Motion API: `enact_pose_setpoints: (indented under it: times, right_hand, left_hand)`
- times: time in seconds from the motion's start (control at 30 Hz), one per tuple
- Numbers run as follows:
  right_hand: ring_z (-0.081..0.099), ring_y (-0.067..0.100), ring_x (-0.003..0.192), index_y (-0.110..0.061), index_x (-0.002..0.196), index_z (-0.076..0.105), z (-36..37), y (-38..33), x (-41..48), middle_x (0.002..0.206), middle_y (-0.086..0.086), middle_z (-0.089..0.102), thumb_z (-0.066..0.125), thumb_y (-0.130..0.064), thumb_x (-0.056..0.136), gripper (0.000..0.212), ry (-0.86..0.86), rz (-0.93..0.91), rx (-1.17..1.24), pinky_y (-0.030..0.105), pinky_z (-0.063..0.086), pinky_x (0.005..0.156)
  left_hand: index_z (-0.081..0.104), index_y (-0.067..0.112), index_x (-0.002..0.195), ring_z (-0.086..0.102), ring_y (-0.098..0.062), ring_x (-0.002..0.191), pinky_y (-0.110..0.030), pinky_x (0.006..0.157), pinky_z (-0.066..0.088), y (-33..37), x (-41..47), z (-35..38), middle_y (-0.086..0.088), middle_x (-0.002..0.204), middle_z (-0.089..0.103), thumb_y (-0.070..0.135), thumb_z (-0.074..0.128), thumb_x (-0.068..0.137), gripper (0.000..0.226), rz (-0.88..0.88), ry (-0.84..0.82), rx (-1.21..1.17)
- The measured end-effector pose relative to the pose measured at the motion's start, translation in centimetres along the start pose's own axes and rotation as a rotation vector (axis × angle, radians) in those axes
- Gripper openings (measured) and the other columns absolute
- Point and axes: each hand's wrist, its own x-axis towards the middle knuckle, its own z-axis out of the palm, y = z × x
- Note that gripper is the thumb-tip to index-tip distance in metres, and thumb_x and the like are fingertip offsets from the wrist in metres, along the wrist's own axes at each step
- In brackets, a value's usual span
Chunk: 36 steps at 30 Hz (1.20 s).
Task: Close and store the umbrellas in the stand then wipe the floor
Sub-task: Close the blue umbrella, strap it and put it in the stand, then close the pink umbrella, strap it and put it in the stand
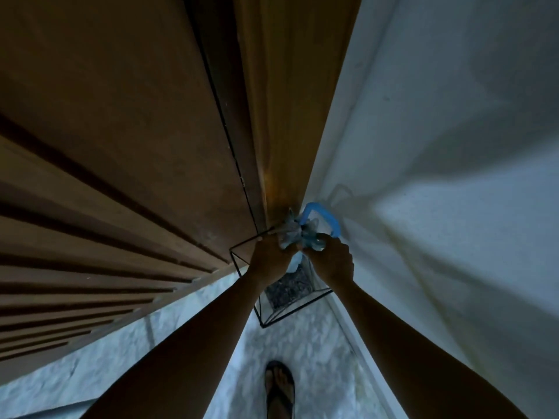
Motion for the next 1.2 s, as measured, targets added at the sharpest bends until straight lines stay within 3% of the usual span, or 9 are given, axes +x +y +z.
enact_pose_setpoints:
  times: [0.23, 0.3, 0.43, 0.6, 0.67, 0.77, 0.93, 1.07, 1.2]
  right_hand:
    - [0.064, 0.031, 0.115, -0.014, 0.125, 0.067, 0.2, 0.3, 0.5, 0.123, 0.013, 0.069, 0.075, -0.037, 0.086, 0.045, -0.002, -0.03, 0.018, 0.037, 0.051, 0.093]
    - [0.061, 0.03, 0.12, -0.012, 0.131, 0.062, 0.2, 0.4, -0.4, 0.129, 0.013, 0.066, 0.077, -0.032, 0.085, 0.053, 0.001, -0.002, 0.061, 0.036, 0.048, 0.097]
    - [0.054, 0.029, 0.13, -0.017, 0.144, 0.049, 0.3, -0.3, -3.9, 0.14, 0.011, 0.058, 0.078, -0.036, 0.082, 0.071, 0.075, 0.113, 0.194, 0.039, 0.042, 0.105]
    - [0.055, 0.031, 0.129, -0.01, 0.141, 0.051, 2.0, -3.8, -12.4, 0.139, 0.012, 0.06, 0.075, -0.032, 0.088, 0.062, 0.049, 0.115, 0.323, 0.037, 0.044, 0.102]
    - [0.058, 0.033, 0.123, -0.005, 0.133, 0.057, 3.3, -5.6, -16.4, 0.131, 0.016, 0.064, 0.071, -0.026, 0.091, 0.048, -0.043, 0.03, 0.279, 0.035, 0.043, 0.1]
    - [0.062, 0.036, 0.115, 0.0, 0.115, 0.068, 6.2, -9.3, -23.6, 0.117, 0.019, 0.069, 0.069, -0.014, 0.091, 0.028, -0.153, -0.14, 0.235, 0.036, 0.045, 0.097]
    - [0.069, 0.024, 0.098, -0.026, 0.087, 0.068, 12.7, -16.2, -39.5, 0.091, -0.003, 0.07, 0.077, -0.015, 0.082, 0.014, -0.441, -0.389, 0.19, 0.033, 0.055, 0.087]
    - [0.065, 0.017, 0.081, -0.017, 0.102, 0.068, 20.4, -18.1, -56.3, 0.092, 0.0, 0.07, 0.076, -0.012, 0.086, 0.018, -0.689, -0.593, 0.108, 0.015, 0.048, 0.061]
    - [0.067, 0.017, 0.092, -0.026, 0.095, 0.069, 28.8, -15.6, -74.5, 0.097, -0.006, 0.069, 0.078, -0.023, 0.083, 0.014, -0.932, -0.784, -0.055, 0.026, 0.05, 0.076]
  left_hand:
    - [0.065, -0.006, 0.116, 0.058, -0.035, 0.124, -0.021, 0.105, 0.044, -0.7, 1.2, 0.6, -0.021, 0.125, 0.064, -0.005, 0.064, 0.09, 0.027, -0.056, -0.118, 0.056]
    - [0.059, -0.005, 0.126, 0.054, -0.036, 0.129, -0.036, 0.112, 0.04, 0.0, 0.1, 0.3, -0.022, 0.134, 0.059, -0.001, 0.067, 0.089, 0.038, -0.073, -0.177, 0.06]
    - [0.051, 0.01, 0.141, 0.054, -0.028, 0.127, -0.037, 0.107, 0.043, 2.2, -3.2, -2.5, -0.01, 0.138, 0.058, 0.024, 0.071, 0.089, 0.057, -0.24, -0.089, 0.188]
    - [0.061, 0.008, 0.117, 0.064, -0.015, 0.103, -0.032, 0.095, 0.051, 5.1, -11.8, -9.3, -0.015, 0.11, 0.066, -0.002, 0.066, 0.091, 0.029, -0.179, -0.074, -0.018]
    - [0.064, 0.008, 0.112, 0.063, -0.025, 0.104, -0.041, 0.097, 0.05, 5.2, -16.5, -12.3, -0.015, 0.108, 0.065, 0.0, 0.068, 0.089, 0.024, -0.21, -0.006, -0.055]
    - [0.069, 0.011, 0.105, 0.061, -0.024, 0.106, -0.033, 0.094, 0.049, 4.3, -25.7, -18.4, -0.007, 0.112, 0.067, 0.01, 0.072, 0.088, 0.017, -0.291, 0.133, 0.056]
    - [0.064, 0.01, 0.1, 0.062, -0.017, 0.093, -0.008, 0.078, 0.043, 1.6, -45.6, -28.7, 0.0, 0.093, 0.063, 0.006, 0.069, 0.09, 0.011, -0.36, 0.466, 0.006]
    - [0.07, 0.02, 0.11, 0.064, -0.014, 0.108, -0.018, 0.083, 0.046, -3.0, -66.5, -33.2, 0.002, 0.116, 0.069, 0.023, 0.075, 0.087, 0.024, -0.472, 0.798, -0.087]
    - [0.071, 0.024, 0.107, 0.064, -0.011, 0.11, -0.018, 0.08, 0.046, -7.9, -88.5, -33.9, 0.004, 0.118, 0.069, 0.028, 0.071, 0.089, 0.018, -0.585, 1.042, -0.129]
